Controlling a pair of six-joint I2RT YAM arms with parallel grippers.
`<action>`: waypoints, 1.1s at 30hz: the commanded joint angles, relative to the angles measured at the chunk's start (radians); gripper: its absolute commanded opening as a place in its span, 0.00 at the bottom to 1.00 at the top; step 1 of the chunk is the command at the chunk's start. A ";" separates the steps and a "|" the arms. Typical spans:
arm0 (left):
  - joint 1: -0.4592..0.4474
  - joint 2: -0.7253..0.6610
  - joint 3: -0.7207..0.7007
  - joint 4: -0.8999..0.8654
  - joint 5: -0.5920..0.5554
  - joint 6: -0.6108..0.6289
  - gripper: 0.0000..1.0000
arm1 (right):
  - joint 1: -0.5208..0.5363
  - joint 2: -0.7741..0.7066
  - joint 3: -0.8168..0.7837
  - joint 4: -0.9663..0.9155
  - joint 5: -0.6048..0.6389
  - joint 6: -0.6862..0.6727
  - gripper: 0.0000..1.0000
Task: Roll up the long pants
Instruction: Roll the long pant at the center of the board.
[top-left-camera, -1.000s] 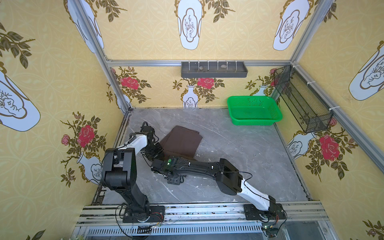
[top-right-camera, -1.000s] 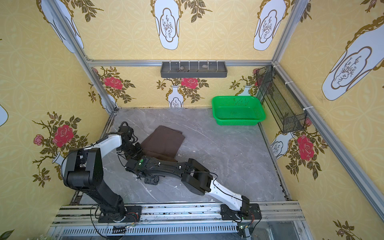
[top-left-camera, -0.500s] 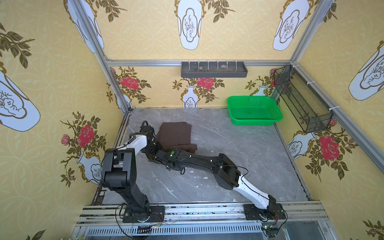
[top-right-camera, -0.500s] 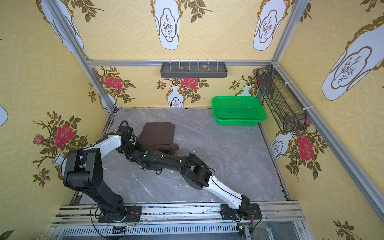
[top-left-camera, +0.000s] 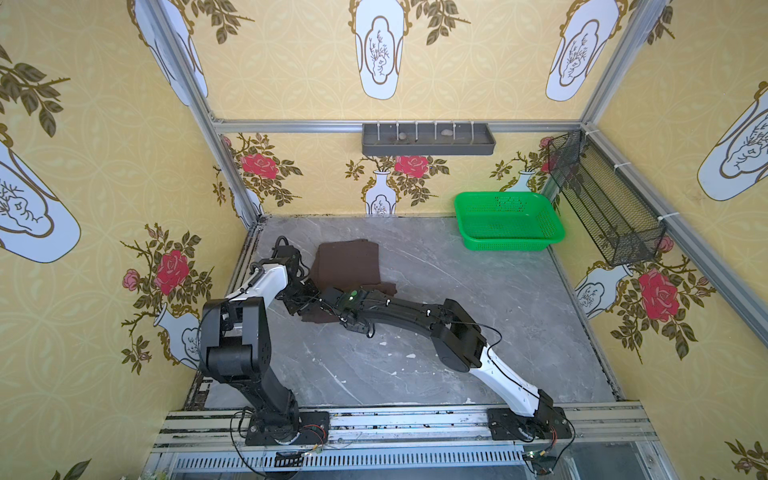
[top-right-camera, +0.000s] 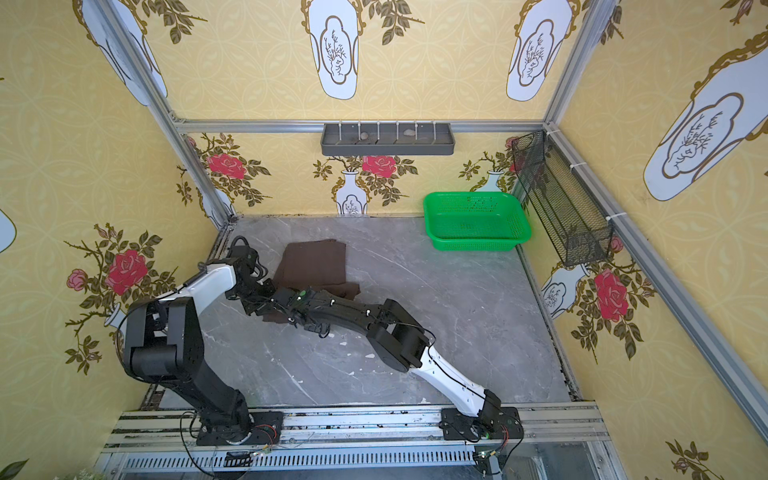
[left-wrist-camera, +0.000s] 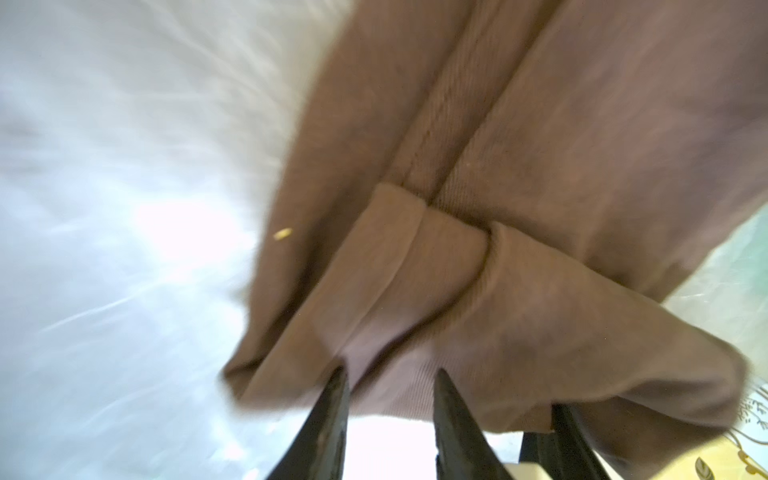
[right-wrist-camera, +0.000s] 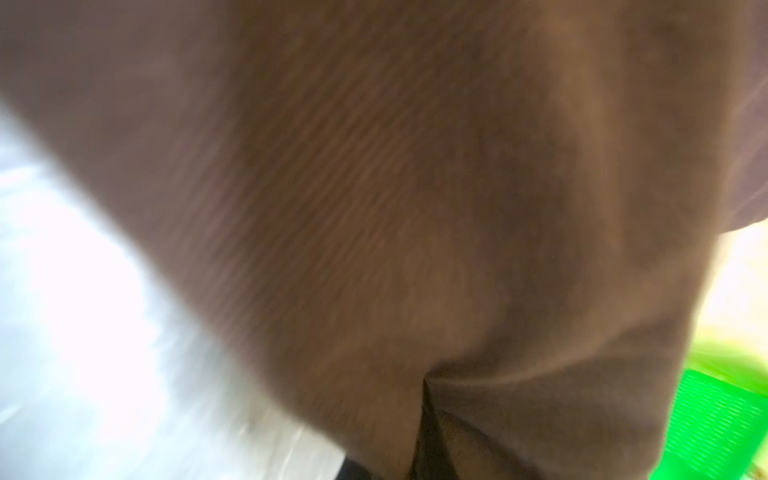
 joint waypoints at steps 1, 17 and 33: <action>0.034 -0.032 0.044 -0.066 -0.066 0.016 0.37 | 0.019 -0.073 -0.033 -0.055 -0.226 0.021 0.00; 0.172 -0.047 0.088 -0.108 -0.049 0.090 0.37 | -0.081 -0.133 -0.053 -0.284 -1.152 0.050 0.03; 0.173 -0.097 0.027 -0.126 -0.011 0.104 0.37 | -0.202 0.073 0.112 -0.242 -1.508 0.084 0.08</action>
